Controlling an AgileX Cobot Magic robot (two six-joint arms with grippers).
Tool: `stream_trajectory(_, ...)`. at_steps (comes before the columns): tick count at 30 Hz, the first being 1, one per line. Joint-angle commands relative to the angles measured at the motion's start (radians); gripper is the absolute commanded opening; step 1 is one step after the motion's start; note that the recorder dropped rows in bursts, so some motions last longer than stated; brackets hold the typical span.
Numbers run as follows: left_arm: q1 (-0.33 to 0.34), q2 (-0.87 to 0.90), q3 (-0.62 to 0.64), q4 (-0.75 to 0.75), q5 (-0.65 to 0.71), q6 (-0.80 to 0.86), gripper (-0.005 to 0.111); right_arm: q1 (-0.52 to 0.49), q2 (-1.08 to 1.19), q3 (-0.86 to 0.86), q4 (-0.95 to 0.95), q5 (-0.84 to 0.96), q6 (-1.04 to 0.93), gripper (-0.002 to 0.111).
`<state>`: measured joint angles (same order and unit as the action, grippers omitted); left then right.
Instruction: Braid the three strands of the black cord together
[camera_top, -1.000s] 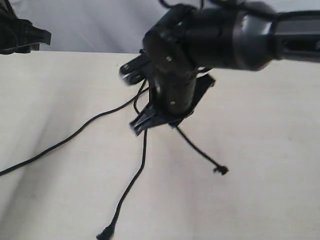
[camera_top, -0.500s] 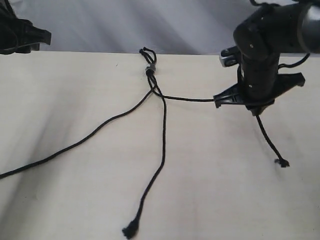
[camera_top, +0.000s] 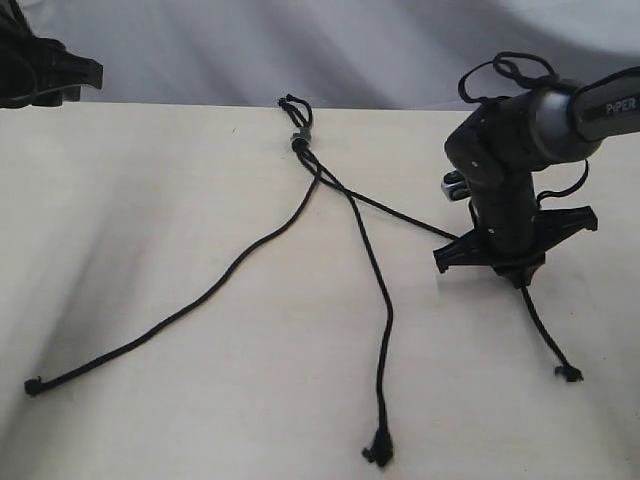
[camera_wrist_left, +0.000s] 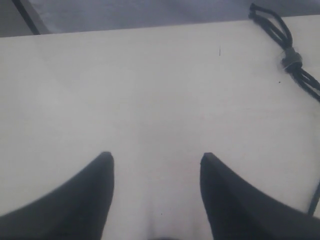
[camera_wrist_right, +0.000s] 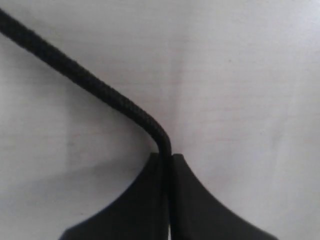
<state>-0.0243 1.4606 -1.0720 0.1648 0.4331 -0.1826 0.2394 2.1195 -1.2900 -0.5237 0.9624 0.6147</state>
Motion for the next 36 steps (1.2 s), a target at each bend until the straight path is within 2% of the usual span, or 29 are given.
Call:
stream_trajectory(1, 0.003, -0.012, 0.007, -0.021, 0.009, 0.000, 0.051, -0.005, 0.014, 0.001, -0.048, 0.042, 0.075, 0.000)
stream_trajectory(14, -0.075, -0.008, 0.007, -0.021, -0.009, 0.005, 0.051, -0.005, 0.038, 0.001, -0.080, 0.048, 0.072, 0.000)
stream_trajectory(20, -0.075, -0.008, 0.007, -0.021, -0.009, 0.006, 0.051, -0.001, 0.038, 0.001, -0.059, 0.077, 0.072, 0.001)
stream_trajectory(22, -0.075, -0.008, 0.007, -0.023, -0.009, 0.006, 0.051, 0.020, 0.038, 0.001, -0.071, 0.096, 0.072, 0.024)
stream_trajectory(25, -0.080, -0.008, 0.007, -0.025, -0.007, 0.006, 0.051, 0.057, 0.032, -0.018, -0.064, 0.111, 0.017, 0.075)
stream_trajectory(26, -0.086, -0.008, 0.007, -0.036, -0.007, 0.006, 0.051, 0.061, 0.025, -0.033, -0.062, 0.140, -0.031, 0.080)
stream_trajectory(28, -0.130, -0.008, 0.007, -0.061, 0.006, 0.021, 0.051, 0.065, -0.023, -0.089, -0.071, 0.237, -0.075, 0.083)
stream_trajectory(30, -0.211, -0.006, 0.007, -0.094, 0.009, 0.057, 0.051, 0.047, -0.109, -0.134, -0.108, 0.248, -0.077, 0.083)
stream_trajectory(31, -0.288, 0.008, 0.005, -0.101, 0.009, 0.071, 0.051, 0.018, -0.175, -0.147, -0.104, 0.213, -0.077, 0.083)
stream_trajectory(32, -0.330, 0.020, 0.005, -0.101, 0.005, 0.071, 0.051, -0.003, -0.210, -0.148, -0.093, 0.189, -0.077, 0.083)
stream_trajectory(33, -0.415, 0.058, -0.004, -0.101, -0.016, 0.071, 0.051, -0.062, -0.270, -0.148, -0.046, 0.140, -0.077, 0.083)
stream_trajectory(36, -0.534, 0.143, -0.052, -0.101, 0.019, 0.071, 0.051, -0.162, -0.332, -0.114, 0.066, 0.007, -0.091, 0.083)
